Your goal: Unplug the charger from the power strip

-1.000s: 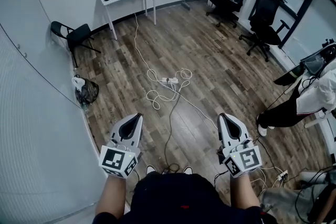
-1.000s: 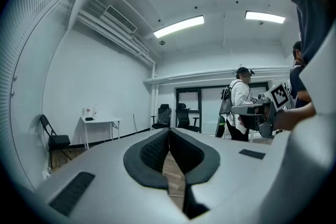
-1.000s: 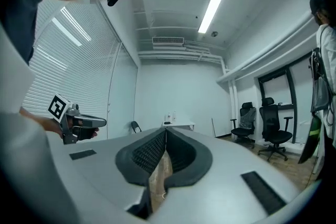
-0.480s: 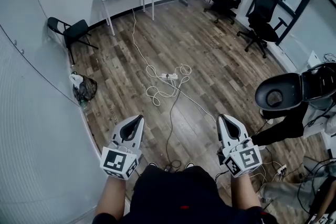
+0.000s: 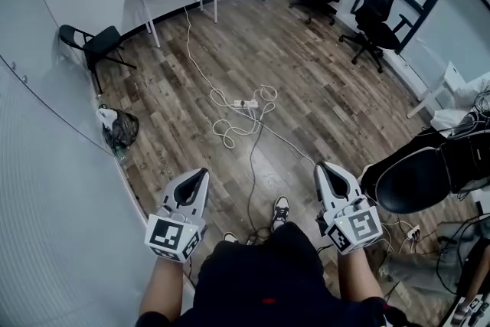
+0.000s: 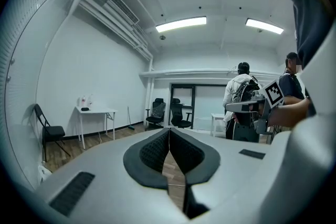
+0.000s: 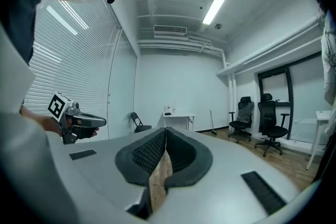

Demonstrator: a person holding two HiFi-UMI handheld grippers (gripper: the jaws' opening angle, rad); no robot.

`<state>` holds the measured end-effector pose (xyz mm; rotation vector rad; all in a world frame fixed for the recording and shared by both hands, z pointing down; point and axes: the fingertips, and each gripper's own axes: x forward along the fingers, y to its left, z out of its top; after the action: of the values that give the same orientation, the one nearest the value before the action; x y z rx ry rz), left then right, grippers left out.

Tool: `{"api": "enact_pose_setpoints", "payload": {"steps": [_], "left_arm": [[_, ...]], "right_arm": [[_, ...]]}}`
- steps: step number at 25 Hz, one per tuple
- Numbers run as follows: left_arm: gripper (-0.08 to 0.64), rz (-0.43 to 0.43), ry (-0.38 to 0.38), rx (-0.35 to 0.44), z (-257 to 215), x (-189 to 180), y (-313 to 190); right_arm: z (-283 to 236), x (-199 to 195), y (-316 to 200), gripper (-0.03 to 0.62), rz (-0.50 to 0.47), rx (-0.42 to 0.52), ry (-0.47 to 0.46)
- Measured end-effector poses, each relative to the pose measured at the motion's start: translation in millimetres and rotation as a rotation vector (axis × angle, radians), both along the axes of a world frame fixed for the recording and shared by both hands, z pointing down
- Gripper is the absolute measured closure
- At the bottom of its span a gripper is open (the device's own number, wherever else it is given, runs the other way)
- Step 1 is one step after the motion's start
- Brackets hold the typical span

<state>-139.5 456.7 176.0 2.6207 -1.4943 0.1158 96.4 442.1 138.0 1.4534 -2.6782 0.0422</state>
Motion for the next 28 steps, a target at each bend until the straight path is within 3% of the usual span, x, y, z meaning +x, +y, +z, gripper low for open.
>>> {"api": "enact_pose_setpoints", "payload": {"steps": [5,11,23,28], "left_arm": [[0.537,-0.011,0.007,-0.010,6,-4,-23],[0.537,-0.029,-0.001,-0.032,11,11,-73],[0.537,-0.060,-0.037,-0.048,6,108,-227],[0.537,-0.108,-0.014,-0.056,5,149,-280]], "right_arm": [[10,-10,-28,0.569,-0.019,-0.005,-0.002],[23,7,-86,0.569,-0.014,-0.031,-0.027],[50,109,-241,0.569,-0.054,-0.091,-0.105],[59,154,-299,0.569,-0.094,-0.121,-0.102]]}}
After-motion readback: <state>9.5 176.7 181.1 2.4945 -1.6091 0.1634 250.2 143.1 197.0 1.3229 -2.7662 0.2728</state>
